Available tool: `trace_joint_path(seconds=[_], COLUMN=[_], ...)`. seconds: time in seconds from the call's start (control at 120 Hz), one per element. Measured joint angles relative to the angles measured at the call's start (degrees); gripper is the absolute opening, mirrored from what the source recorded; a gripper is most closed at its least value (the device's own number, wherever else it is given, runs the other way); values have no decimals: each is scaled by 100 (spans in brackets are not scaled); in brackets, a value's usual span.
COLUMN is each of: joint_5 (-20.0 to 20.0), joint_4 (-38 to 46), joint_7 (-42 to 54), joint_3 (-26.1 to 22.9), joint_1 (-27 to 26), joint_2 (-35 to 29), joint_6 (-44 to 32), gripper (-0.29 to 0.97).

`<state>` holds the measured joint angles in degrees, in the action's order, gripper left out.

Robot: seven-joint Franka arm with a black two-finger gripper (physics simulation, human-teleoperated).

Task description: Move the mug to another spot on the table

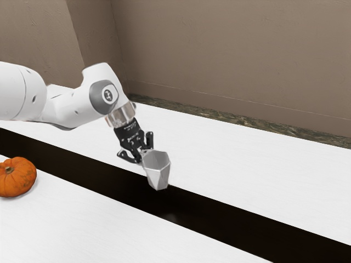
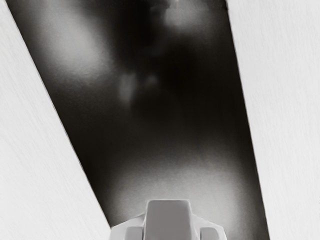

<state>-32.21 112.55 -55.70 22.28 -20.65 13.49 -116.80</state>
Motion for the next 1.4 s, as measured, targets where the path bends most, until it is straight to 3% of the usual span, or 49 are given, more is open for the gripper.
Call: trace_joint_path(seconds=[0.225, 0.558, 0.808, 1.083, 1.4], joint_5=[-329, -1212, -1517, -1688, -1713], joint_4=[263, 305, 333, 380, 366], joint_7=[301, 1102, 1580, 1988, 2291], joint_3=[401, 427, 427, 426, 449], joint_1=[249, 530, 539, 670, 813], joint_2=[16, 670, 814, 810, 754], joint_6=[58, -77, -142, -159, -129], gripper=[-8, -3, -8, 43, 62])
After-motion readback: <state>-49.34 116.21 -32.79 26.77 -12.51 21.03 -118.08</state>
